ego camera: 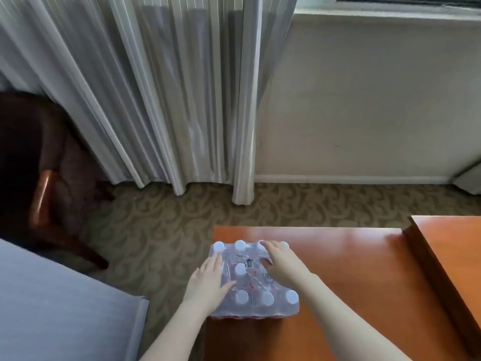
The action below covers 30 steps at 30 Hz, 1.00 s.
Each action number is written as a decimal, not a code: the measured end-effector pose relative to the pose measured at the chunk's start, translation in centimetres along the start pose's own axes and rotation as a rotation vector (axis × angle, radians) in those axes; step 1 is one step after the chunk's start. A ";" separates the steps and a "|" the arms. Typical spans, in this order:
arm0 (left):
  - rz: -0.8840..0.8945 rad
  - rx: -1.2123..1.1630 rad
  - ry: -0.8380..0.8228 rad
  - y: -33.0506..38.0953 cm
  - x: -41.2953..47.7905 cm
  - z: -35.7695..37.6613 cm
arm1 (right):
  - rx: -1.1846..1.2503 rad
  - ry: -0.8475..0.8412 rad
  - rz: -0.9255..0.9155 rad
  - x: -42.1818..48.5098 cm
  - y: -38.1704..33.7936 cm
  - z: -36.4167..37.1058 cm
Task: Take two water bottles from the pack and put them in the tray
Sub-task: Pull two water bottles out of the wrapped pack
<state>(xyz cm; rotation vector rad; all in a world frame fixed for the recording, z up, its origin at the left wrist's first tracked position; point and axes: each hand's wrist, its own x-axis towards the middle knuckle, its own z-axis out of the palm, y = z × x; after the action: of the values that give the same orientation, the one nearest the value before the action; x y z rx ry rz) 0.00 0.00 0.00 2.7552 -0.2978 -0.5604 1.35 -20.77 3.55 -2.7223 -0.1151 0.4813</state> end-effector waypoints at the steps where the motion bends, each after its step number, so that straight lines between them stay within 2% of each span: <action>1: -0.012 0.001 -0.023 0.0 -0.4 0.6 | 0.014 -0.041 0.017 -0.2 -0.3 0.6; 7: -0.046 0.031 -0.009 -0.7 -1.0 3.8 | 0.031 -0.062 -0.029 0.4 -1.3 3.5; 14: -0.024 0.062 0.016 -1.1 -0.9 4.4 | 0.179 0.107 -0.150 -1.3 -0.2 1.6; 20: 0.008 0.078 0.017 -0.8 -1.1 4.1 | 0.045 0.212 -0.151 -6.5 5.9 0.6; 26: 0.018 0.027 0.030 -0.8 -1.2 4.2 | -0.112 0.415 -0.261 -9.5 7.9 5.2; 30: 0.030 0.002 0.051 -1.2 -1.3 4.7 | -0.116 0.430 -0.227 -10.1 8.1 6.6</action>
<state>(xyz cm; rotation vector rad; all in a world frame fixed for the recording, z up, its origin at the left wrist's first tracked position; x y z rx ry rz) -2.91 0.24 -4.13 2.7574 -0.3271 -0.4823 -10.29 -27.42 -1.99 -2.8082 -0.3391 -0.1822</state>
